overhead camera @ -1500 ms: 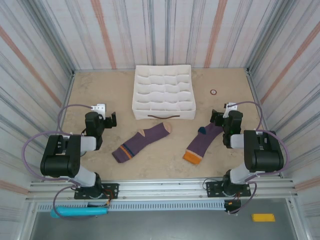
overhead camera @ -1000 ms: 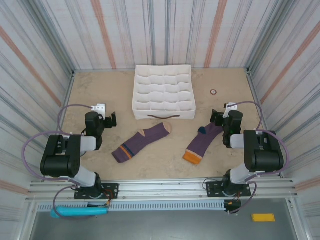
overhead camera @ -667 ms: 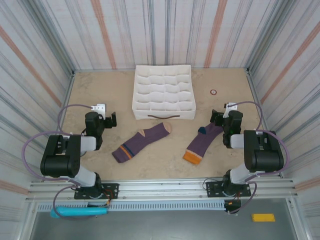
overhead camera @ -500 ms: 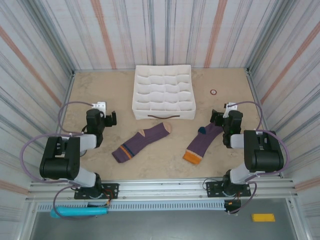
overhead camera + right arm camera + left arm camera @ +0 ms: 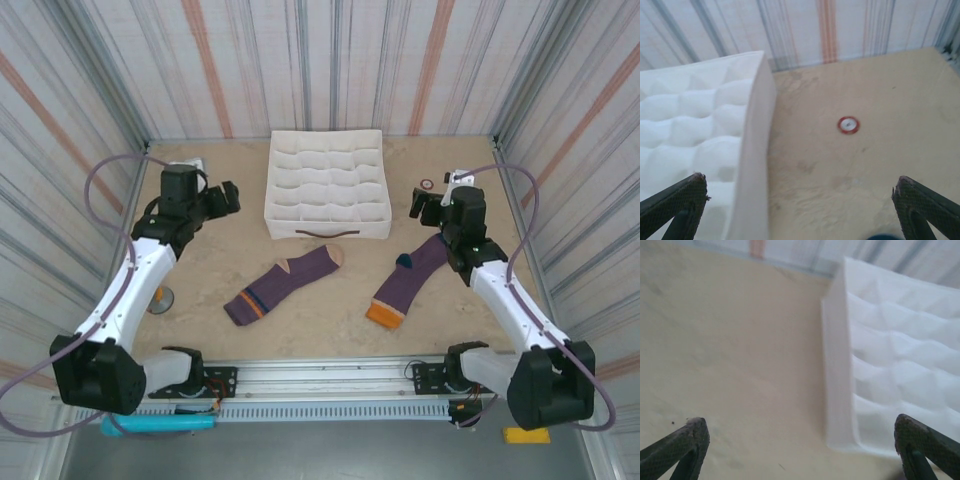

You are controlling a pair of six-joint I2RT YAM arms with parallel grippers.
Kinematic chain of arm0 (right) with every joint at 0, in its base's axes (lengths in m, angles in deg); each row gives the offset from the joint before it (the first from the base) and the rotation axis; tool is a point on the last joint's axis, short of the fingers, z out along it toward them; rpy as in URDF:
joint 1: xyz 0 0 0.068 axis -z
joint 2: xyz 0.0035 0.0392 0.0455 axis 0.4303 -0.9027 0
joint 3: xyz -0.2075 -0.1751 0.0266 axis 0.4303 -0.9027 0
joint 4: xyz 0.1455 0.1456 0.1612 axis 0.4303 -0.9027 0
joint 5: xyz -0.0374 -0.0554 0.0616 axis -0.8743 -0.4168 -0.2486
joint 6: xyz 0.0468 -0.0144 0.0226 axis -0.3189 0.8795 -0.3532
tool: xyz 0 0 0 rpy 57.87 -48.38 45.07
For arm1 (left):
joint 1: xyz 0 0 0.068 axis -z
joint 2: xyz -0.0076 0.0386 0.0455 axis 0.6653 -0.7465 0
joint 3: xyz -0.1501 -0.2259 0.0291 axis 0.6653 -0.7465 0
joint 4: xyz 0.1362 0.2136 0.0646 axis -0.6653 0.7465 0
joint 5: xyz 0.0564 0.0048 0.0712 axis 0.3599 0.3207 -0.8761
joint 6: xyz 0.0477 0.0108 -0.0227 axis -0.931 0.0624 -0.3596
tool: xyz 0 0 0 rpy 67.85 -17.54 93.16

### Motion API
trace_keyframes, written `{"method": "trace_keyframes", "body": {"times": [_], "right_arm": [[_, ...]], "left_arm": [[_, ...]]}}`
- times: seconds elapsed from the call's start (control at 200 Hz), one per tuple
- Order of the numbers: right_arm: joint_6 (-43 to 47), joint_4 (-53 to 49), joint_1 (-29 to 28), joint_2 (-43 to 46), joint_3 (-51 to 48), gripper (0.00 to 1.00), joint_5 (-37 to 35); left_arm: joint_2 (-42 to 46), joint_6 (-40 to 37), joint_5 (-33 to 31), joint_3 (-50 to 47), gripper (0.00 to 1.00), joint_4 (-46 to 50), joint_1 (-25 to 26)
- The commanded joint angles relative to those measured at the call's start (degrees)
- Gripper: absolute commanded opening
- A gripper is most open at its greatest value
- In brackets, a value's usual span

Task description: Roll the socks

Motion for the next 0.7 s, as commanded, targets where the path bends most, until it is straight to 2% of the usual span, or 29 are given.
{"method": "trace_keyframes", "body": {"times": [0.0,0.15,0.21,0.321,0.476,0.696], "right_arm": [[-11.93,-18.7,-2.72,1.71,2.32,0.99,-0.96],[-19.92,-29.66,-3.89,0.17,4.58,0.99,2.65],[-20.2,-30.63,-4.41,-0.37,4.23,0.99,4.14],[-20.27,-32.56,-5.73,-0.86,3.91,0.99,2.64],[-21.49,-32.35,-6.31,-0.03,3.17,0.99,3.31],[-23.32,-32.54,-6.64,0.25,4.05,0.99,2.49]], "left_arm": [[2.94,13.44,10.25,1.48,0.96,13.82,4.61],[4.02,24.34,17.1,-0.97,0.9,13.09,13.9],[4.05,27.9,18.79,-2.25,0.89,11.66,17.51],[3.98,33.84,21.34,-5.13,0.85,7.01,23.42],[2.11,41.73,23.24,-10.43,0.81,-2.04,30.22],[-6.13,46.24,22.81,-11.43,0.74,-9.58,38.02]]}}
